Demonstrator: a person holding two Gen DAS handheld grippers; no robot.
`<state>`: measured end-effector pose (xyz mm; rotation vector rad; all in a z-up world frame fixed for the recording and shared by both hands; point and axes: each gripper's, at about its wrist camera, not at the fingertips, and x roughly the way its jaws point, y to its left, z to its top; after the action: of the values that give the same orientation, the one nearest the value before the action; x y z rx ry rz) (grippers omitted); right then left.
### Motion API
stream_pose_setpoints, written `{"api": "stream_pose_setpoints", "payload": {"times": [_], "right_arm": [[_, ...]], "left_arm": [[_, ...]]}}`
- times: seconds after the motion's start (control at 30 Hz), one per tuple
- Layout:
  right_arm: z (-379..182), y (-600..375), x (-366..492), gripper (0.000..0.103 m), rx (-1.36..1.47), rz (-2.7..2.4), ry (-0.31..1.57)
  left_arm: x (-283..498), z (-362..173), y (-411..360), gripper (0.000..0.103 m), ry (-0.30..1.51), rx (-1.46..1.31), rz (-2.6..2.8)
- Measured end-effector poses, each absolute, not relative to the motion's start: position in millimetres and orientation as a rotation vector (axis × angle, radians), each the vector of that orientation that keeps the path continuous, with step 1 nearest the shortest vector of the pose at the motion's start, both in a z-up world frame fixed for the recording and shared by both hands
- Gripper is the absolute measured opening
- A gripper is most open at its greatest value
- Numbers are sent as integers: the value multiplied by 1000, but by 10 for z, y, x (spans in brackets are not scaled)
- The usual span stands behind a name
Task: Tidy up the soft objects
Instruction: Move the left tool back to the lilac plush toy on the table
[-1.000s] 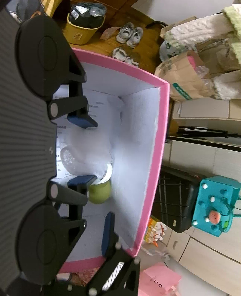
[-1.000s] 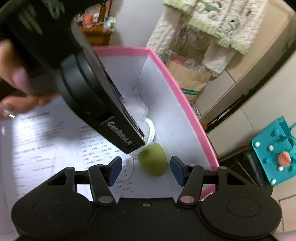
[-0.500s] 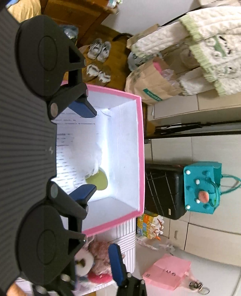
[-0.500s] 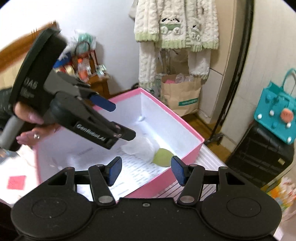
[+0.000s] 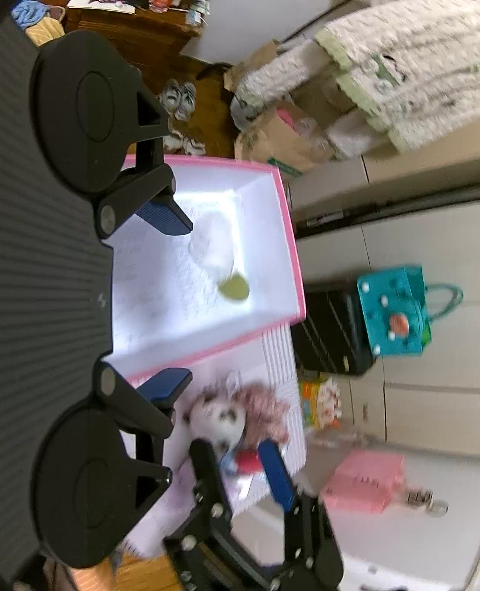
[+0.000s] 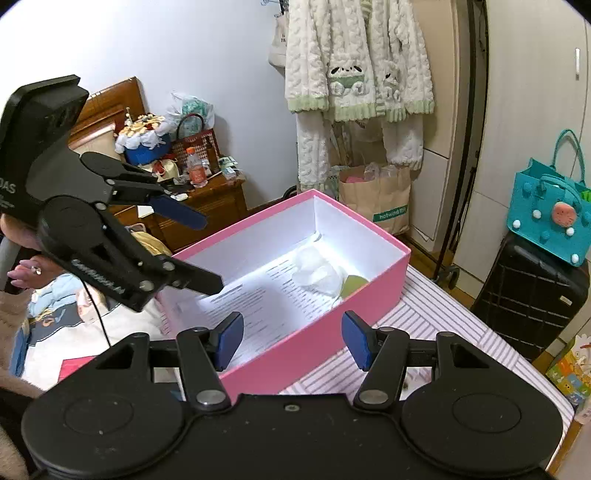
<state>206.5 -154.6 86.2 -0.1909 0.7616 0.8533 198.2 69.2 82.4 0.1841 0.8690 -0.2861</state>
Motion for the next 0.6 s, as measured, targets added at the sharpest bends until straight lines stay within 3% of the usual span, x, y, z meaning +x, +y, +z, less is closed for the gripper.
{"api": "stream_pose_setpoints", "payload": {"times": [0.3, 0.6], "right_arm": [[899, -2012, 1556, 64, -173, 826, 780], [637, -2399, 1209, 65, -171, 788, 795]], "left_arm": [[1323, 997, 229, 78, 850, 238, -421], [1048, 838, -239, 78, 860, 303, -534]]}}
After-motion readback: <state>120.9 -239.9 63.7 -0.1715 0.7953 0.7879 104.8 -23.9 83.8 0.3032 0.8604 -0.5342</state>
